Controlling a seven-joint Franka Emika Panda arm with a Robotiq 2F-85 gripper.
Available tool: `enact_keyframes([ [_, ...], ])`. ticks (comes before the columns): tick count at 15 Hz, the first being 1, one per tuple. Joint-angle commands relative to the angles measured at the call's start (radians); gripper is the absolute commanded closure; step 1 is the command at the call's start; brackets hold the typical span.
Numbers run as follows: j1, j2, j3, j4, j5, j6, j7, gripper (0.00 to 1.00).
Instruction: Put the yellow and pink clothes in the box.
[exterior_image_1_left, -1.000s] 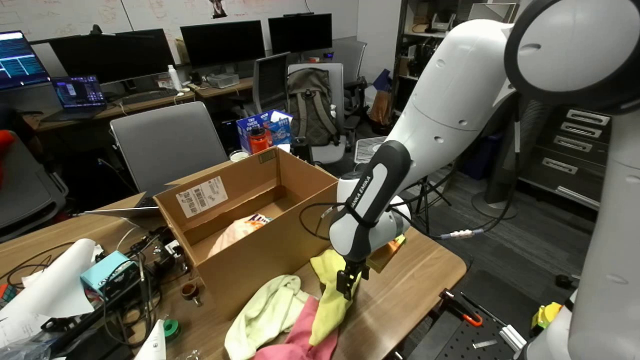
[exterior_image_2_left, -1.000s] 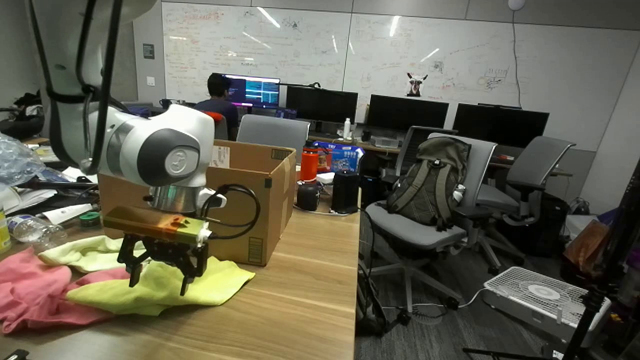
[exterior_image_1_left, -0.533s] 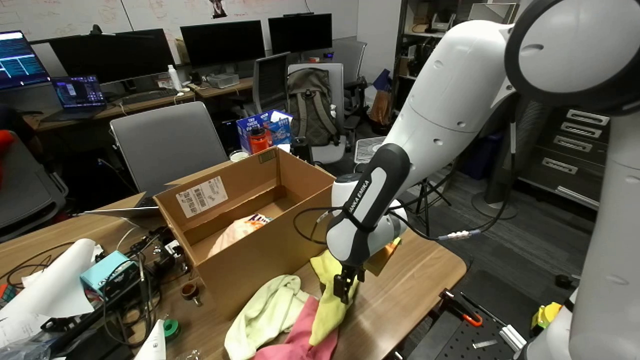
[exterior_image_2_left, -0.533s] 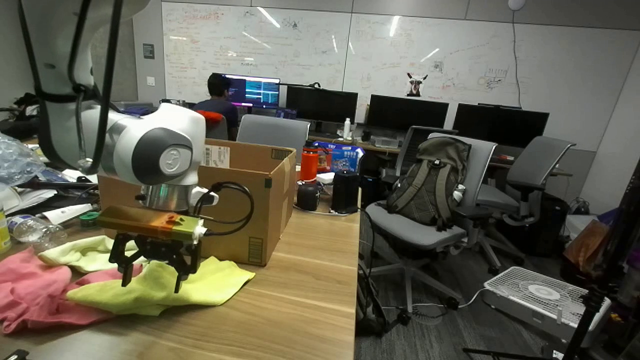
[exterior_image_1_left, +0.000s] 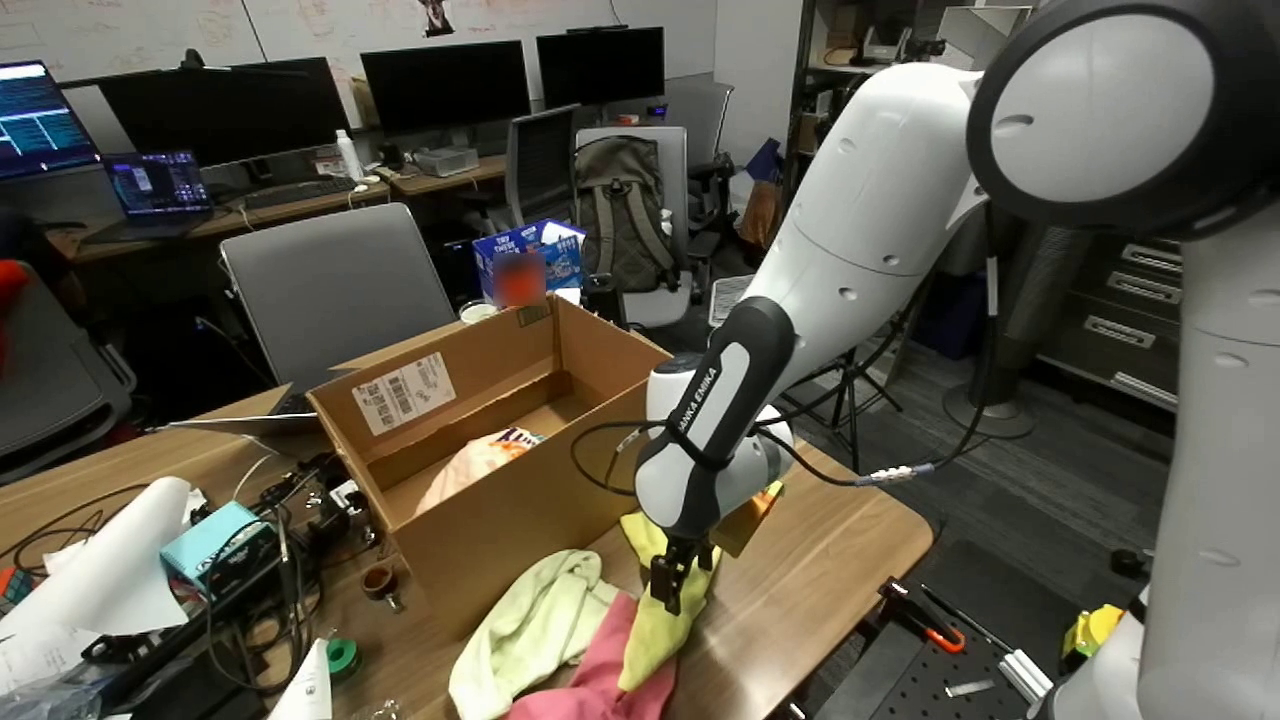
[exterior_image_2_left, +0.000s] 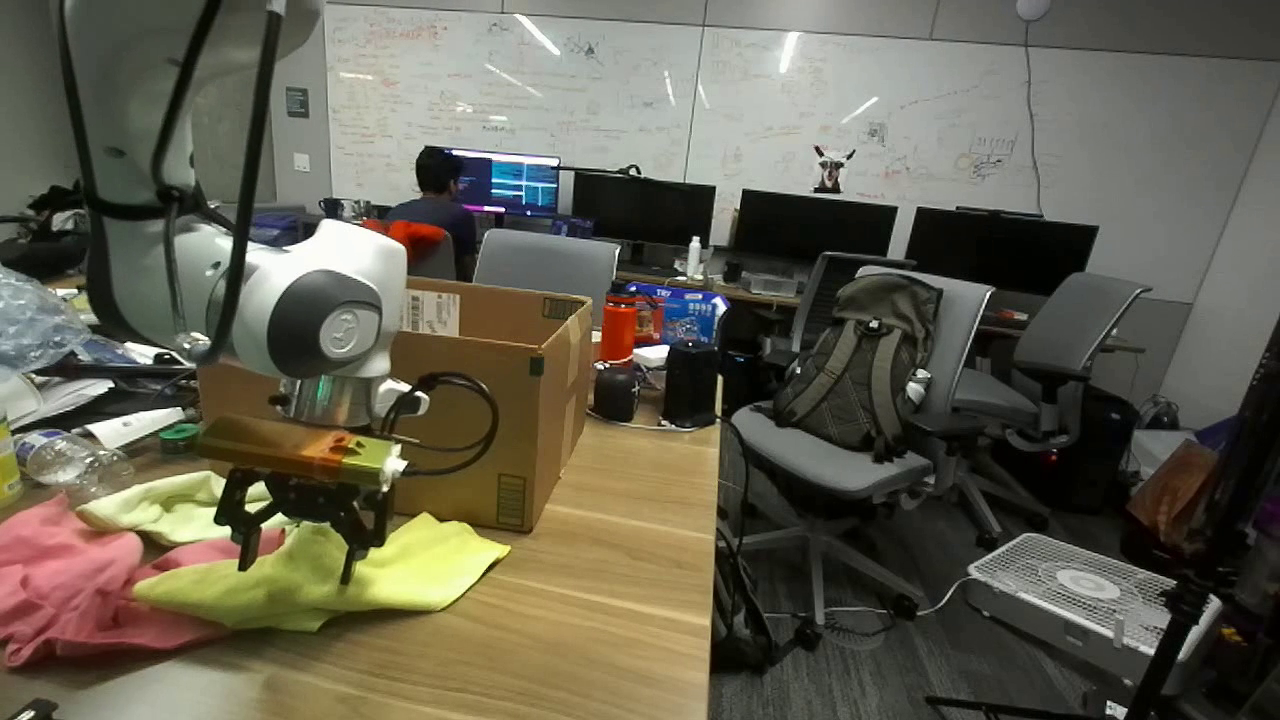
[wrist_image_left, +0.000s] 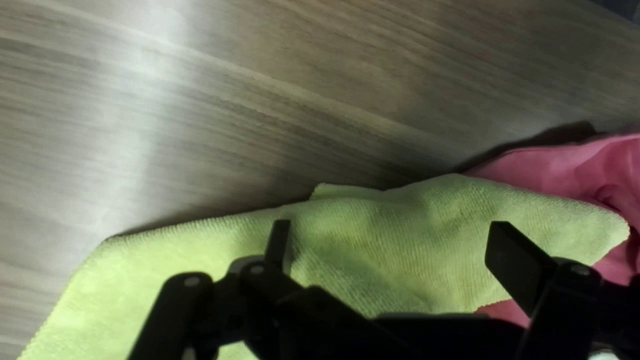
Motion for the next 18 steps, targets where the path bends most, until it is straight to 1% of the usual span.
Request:
enact_keyframes([
  [1,-0.013,0.068,-0.001,0.058,-0.007,0.017,-0.012,0.00],
  [8,-0.023,0.127,-0.021,0.117,-0.023,0.012,-0.001,0.00],
  [9,-0.025,0.130,-0.021,0.123,-0.022,0.010,-0.001,0.06],
  [10,-0.030,0.133,-0.018,0.128,-0.019,0.009,-0.003,0.27],
  [11,-0.032,0.134,-0.018,0.130,-0.019,0.011,-0.003,0.30],
  [12,-0.034,0.133,-0.017,0.132,-0.018,0.009,-0.003,0.30],
  [18,-0.034,0.119,-0.019,0.131,-0.021,0.014,0.000,0.79],
])
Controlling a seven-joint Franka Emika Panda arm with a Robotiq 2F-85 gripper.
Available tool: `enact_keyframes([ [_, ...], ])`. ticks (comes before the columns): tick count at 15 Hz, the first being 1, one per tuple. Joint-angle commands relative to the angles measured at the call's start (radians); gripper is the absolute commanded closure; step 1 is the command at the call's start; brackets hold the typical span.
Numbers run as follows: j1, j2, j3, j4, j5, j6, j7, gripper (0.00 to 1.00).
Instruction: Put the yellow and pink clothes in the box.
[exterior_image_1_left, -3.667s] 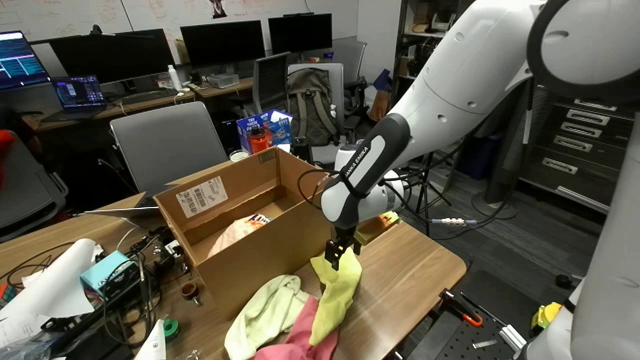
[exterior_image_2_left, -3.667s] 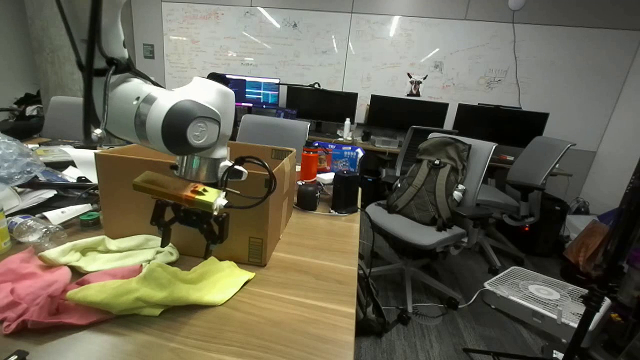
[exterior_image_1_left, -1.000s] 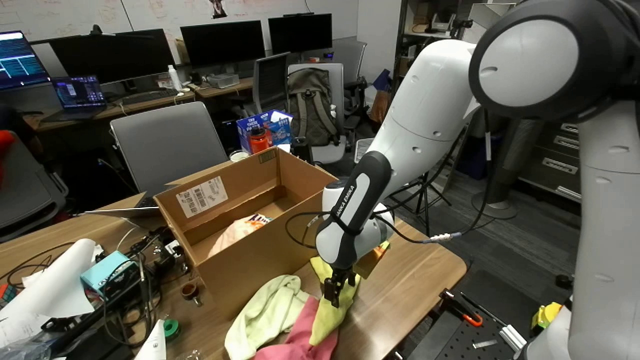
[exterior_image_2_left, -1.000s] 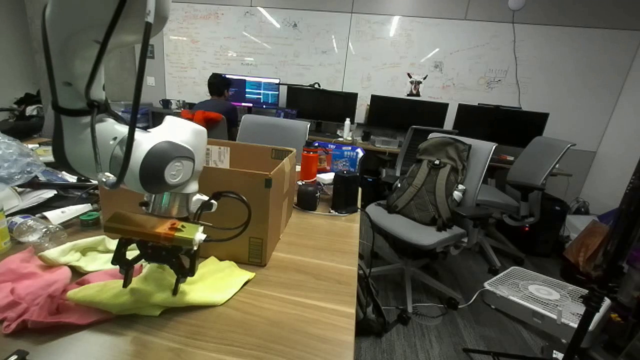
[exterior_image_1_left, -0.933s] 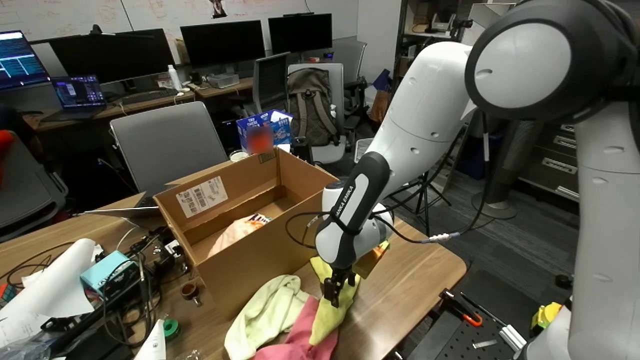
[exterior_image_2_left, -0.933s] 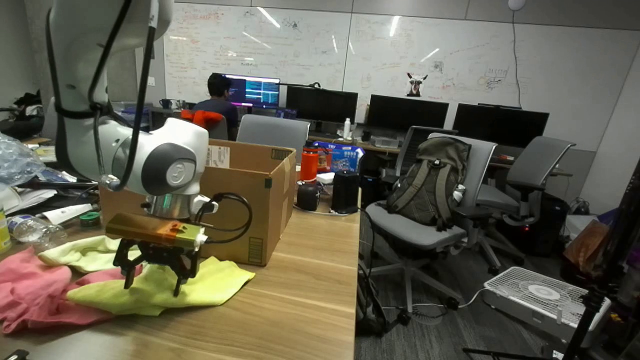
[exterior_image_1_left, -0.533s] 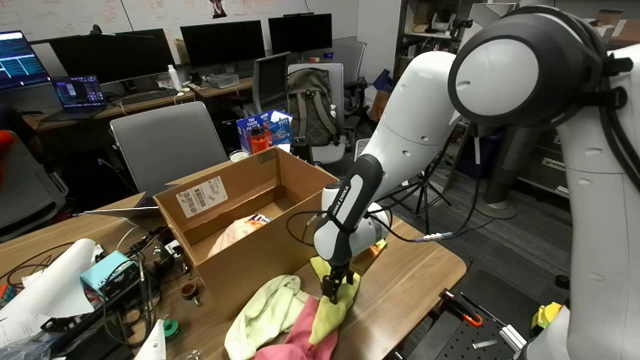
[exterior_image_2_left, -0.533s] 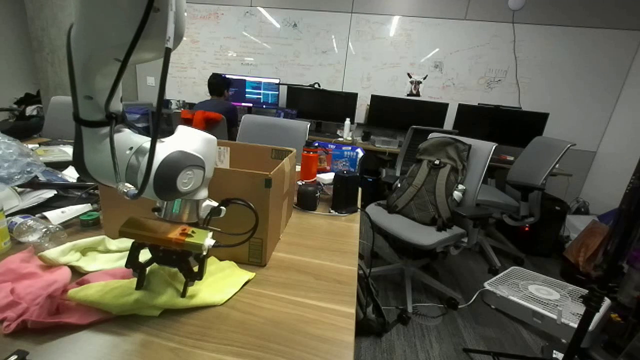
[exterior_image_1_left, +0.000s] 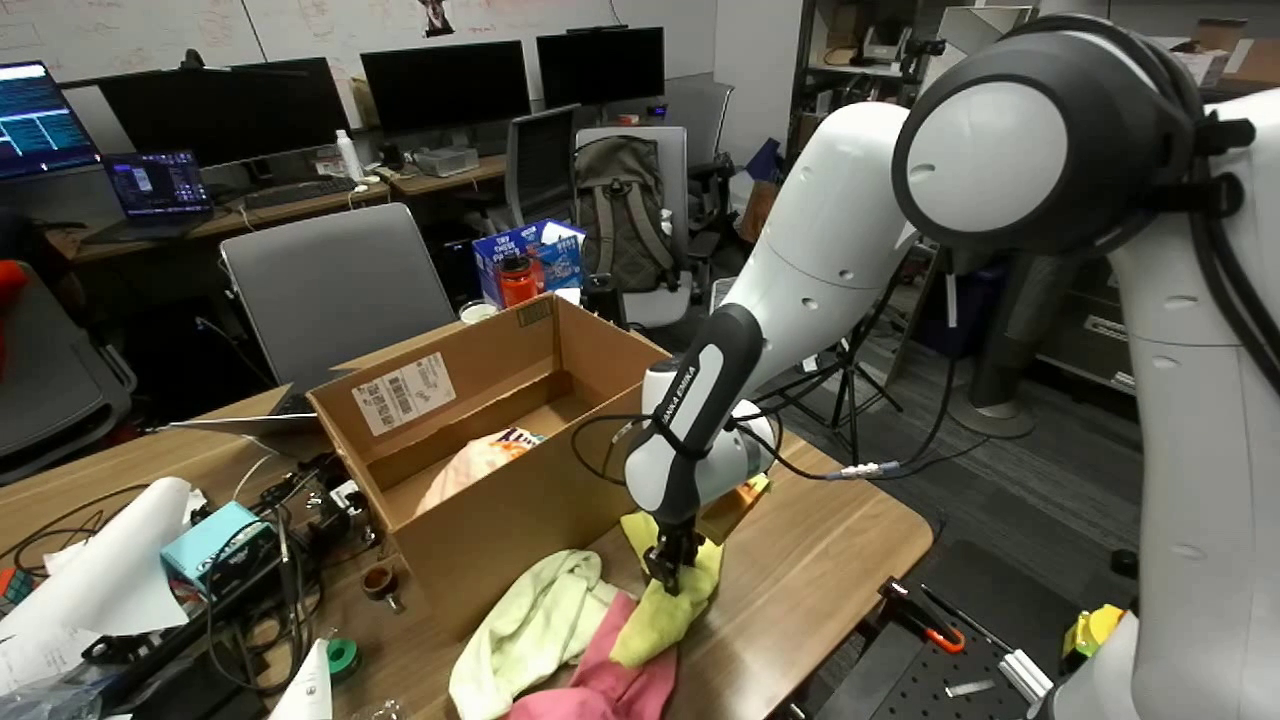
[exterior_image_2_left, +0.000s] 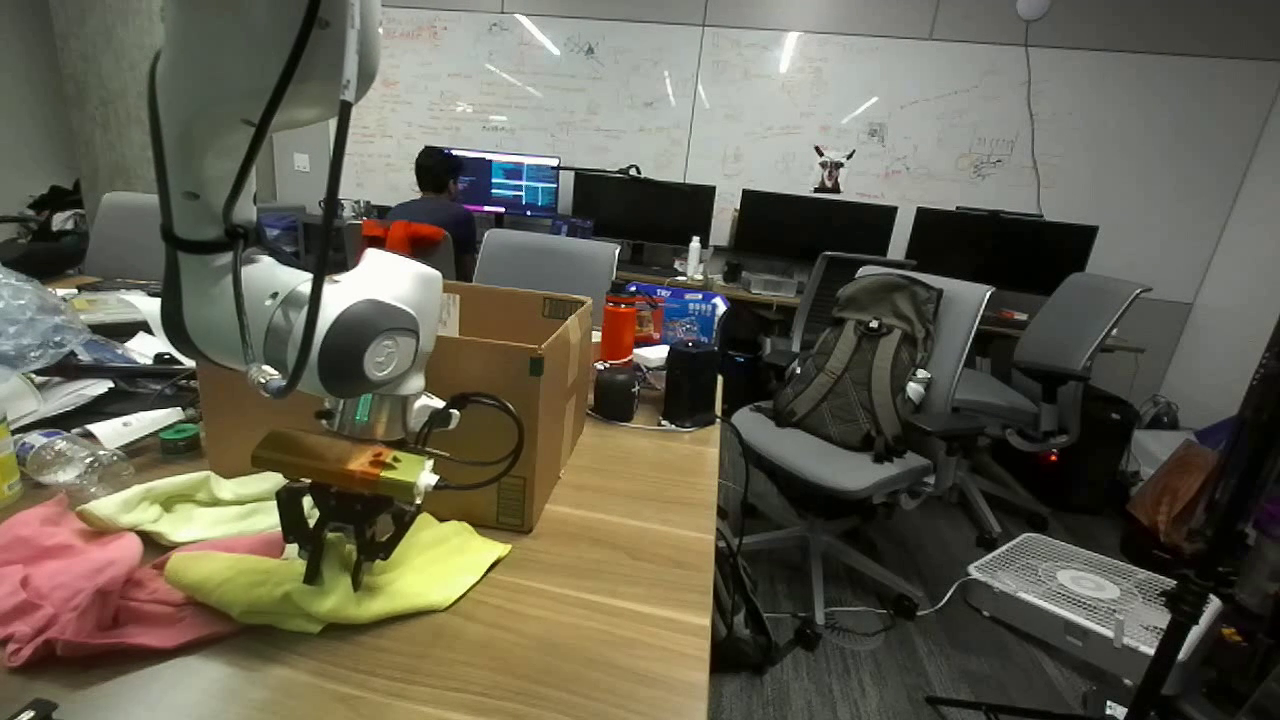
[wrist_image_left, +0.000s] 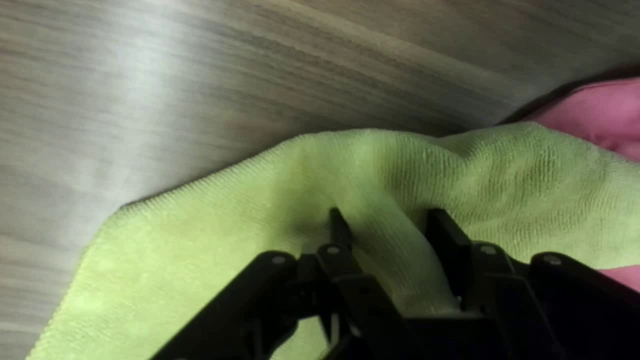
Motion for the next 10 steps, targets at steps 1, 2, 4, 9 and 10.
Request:
enact_keyframes([
  [1,-0.005,-0.007,0.002,0.008,-0.017,0.011,0.003,0.86],
  [2,-0.002,-0.012,-0.001,0.005,-0.020,0.014,0.007,0.92],
  [4,0.007,-0.032,-0.006,-0.004,-0.031,0.024,0.013,1.00],
  [9,0.016,-0.105,0.000,-0.025,-0.034,0.036,0.023,0.98],
  [10,0.018,-0.122,0.001,-0.030,-0.034,0.039,0.022,0.98],
])
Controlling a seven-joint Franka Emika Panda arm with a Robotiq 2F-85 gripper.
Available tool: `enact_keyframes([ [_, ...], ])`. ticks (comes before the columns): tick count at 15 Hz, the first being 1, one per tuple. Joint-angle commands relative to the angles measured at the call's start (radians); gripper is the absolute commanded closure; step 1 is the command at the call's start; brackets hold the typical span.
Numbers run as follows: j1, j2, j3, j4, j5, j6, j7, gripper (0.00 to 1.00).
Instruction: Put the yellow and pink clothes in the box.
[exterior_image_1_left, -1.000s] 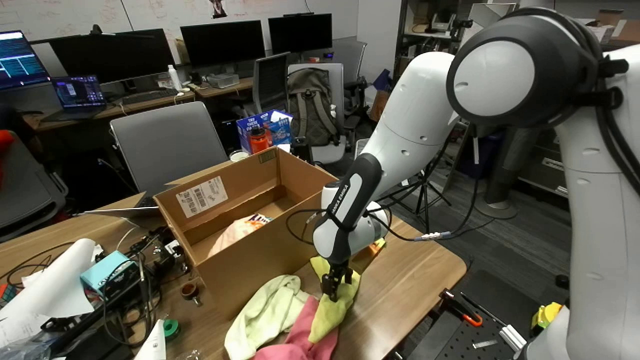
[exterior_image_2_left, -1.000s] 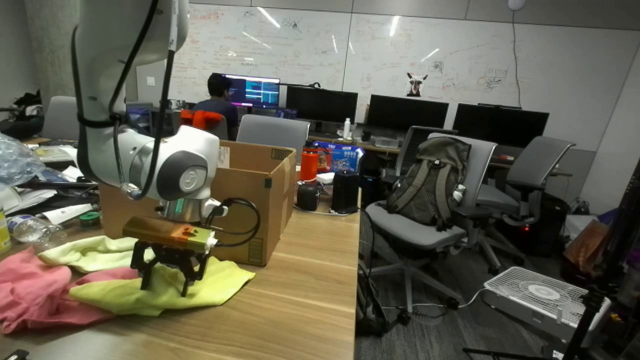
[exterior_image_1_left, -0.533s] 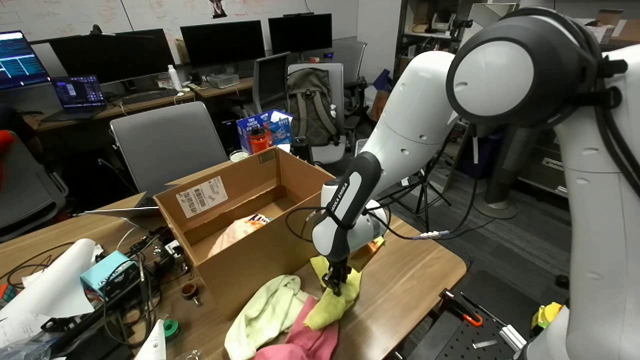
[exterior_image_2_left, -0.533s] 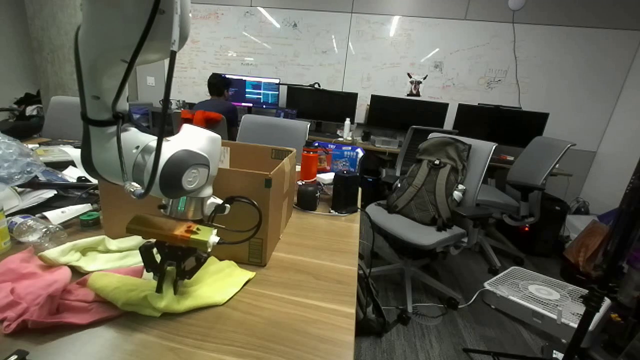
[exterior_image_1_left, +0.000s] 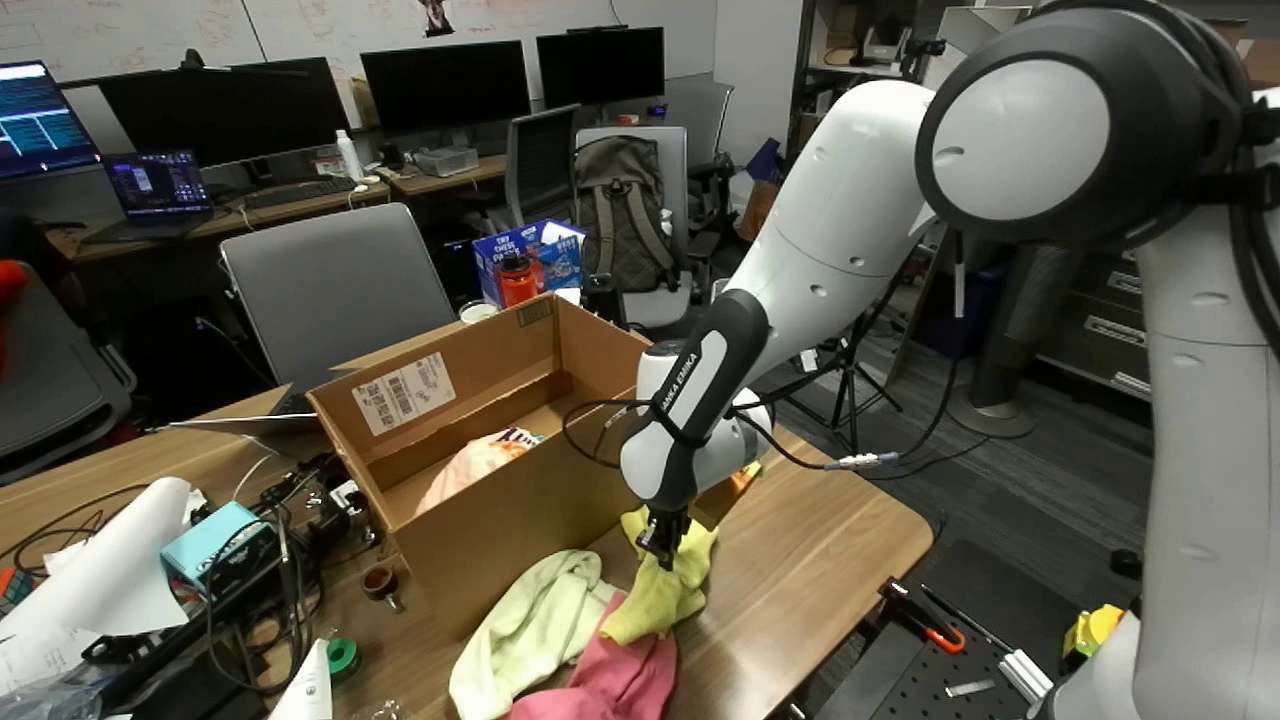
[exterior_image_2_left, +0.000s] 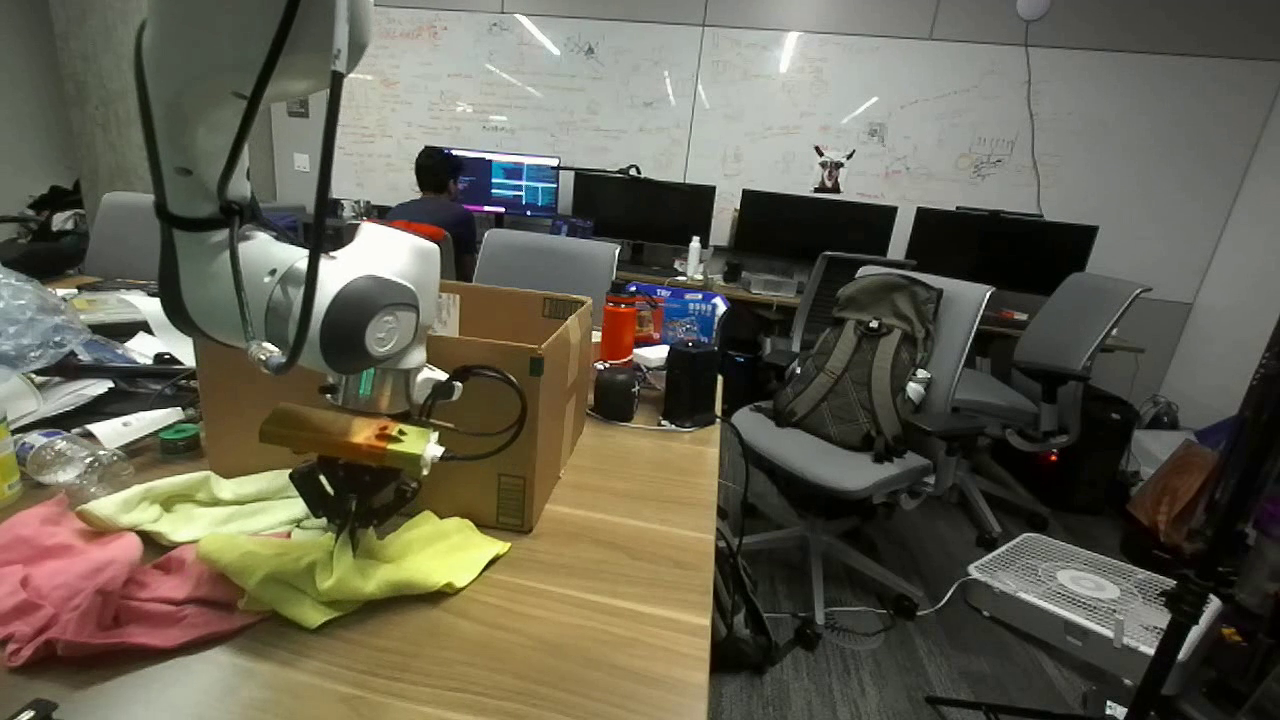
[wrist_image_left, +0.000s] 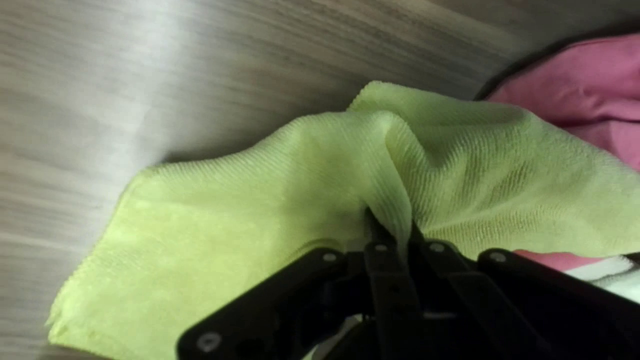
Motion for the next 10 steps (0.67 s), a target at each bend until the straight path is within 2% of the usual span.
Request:
enact_keyframes([
  [1,0.018,-0.088,-0.002,-0.032,-0.024,0.016,0.024,0.98],
  [10,0.089,-0.255,-0.040,-0.093,-0.086,0.020,0.117,0.98],
])
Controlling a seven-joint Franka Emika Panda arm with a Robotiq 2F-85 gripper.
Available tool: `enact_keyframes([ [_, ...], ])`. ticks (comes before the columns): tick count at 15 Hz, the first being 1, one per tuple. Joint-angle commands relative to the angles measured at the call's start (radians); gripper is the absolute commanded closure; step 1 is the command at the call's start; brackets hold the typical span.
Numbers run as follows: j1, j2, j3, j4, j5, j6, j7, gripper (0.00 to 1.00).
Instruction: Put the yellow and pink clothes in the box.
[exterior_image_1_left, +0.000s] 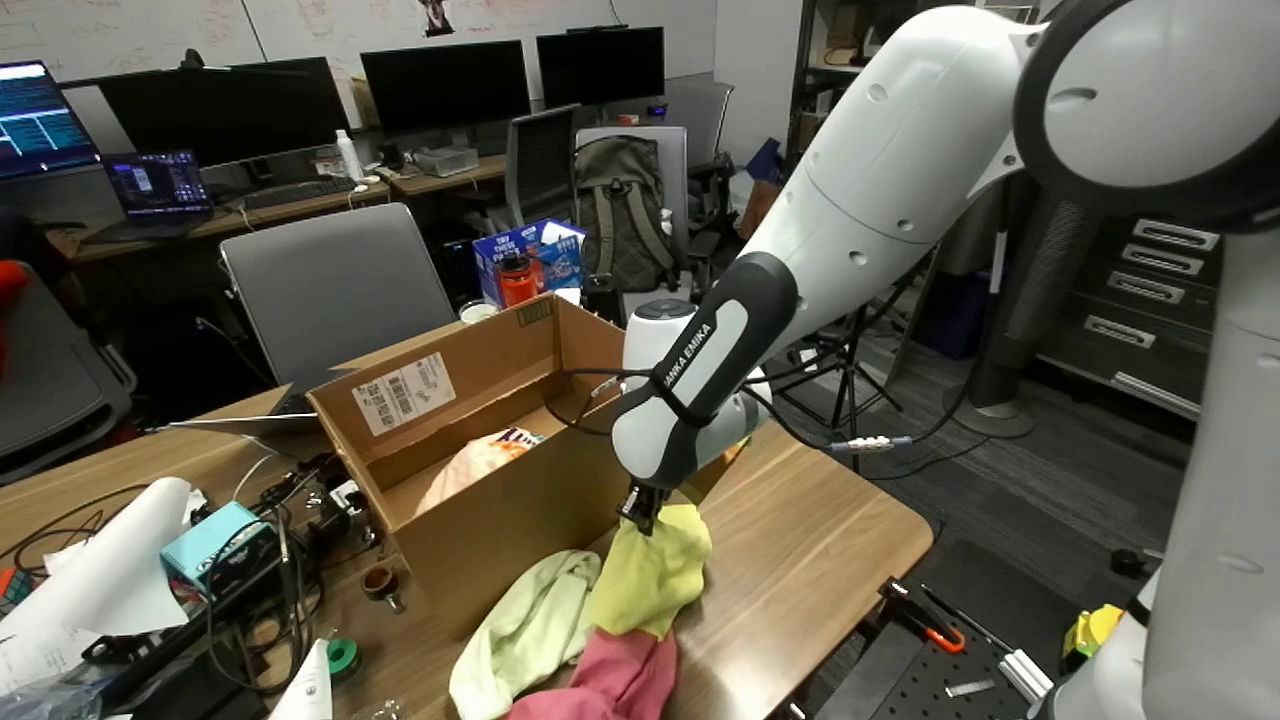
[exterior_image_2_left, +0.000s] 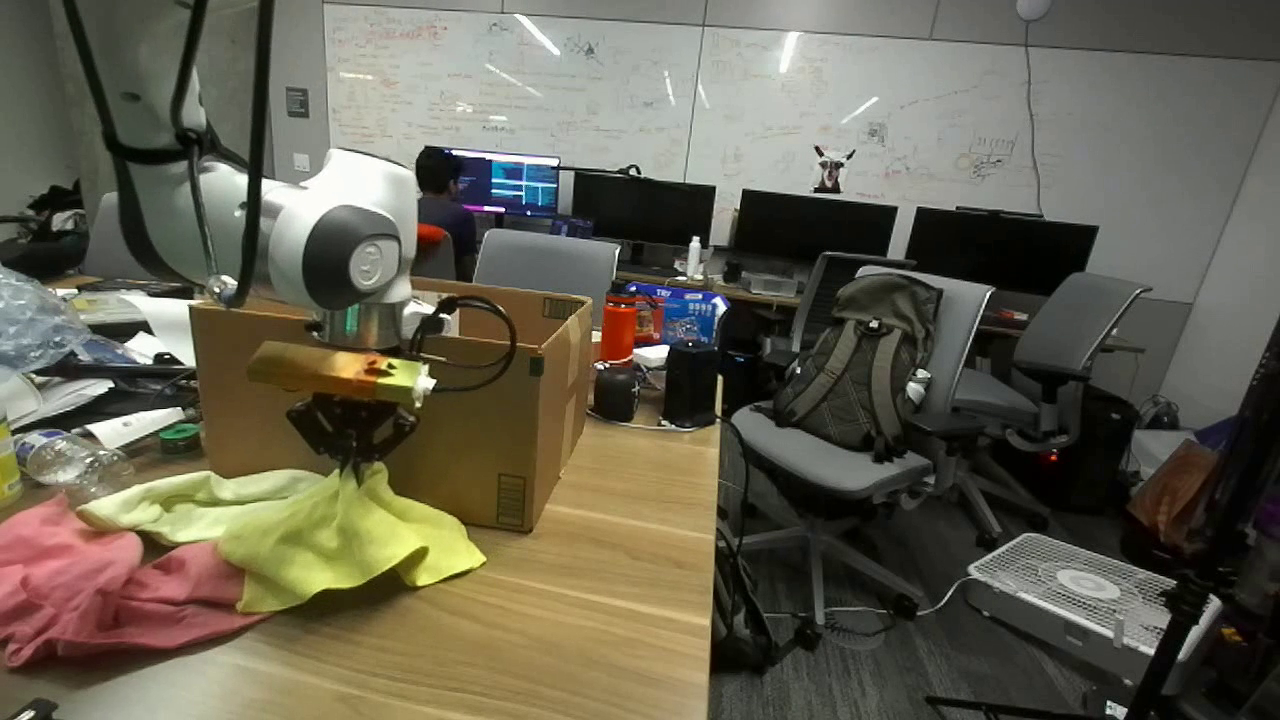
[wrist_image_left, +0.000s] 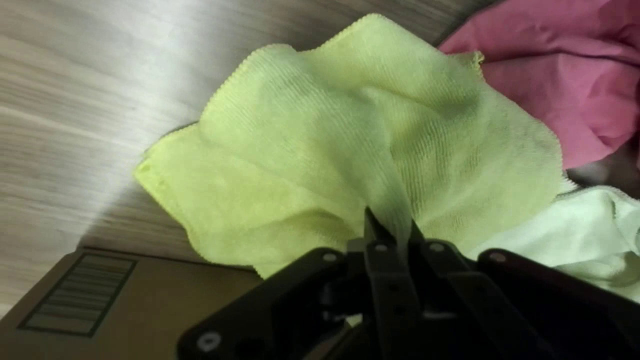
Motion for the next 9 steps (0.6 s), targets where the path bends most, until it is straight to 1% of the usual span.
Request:
enact_keyframes([
  [1,0.049,-0.125,-0.033,-0.064,-0.069,0.006,0.080,0.98],
  [5,0.081,-0.220,-0.056,-0.083,-0.149,-0.002,0.160,0.98],
  [9,0.093,-0.297,-0.063,-0.060,-0.227,-0.033,0.242,0.98],
])
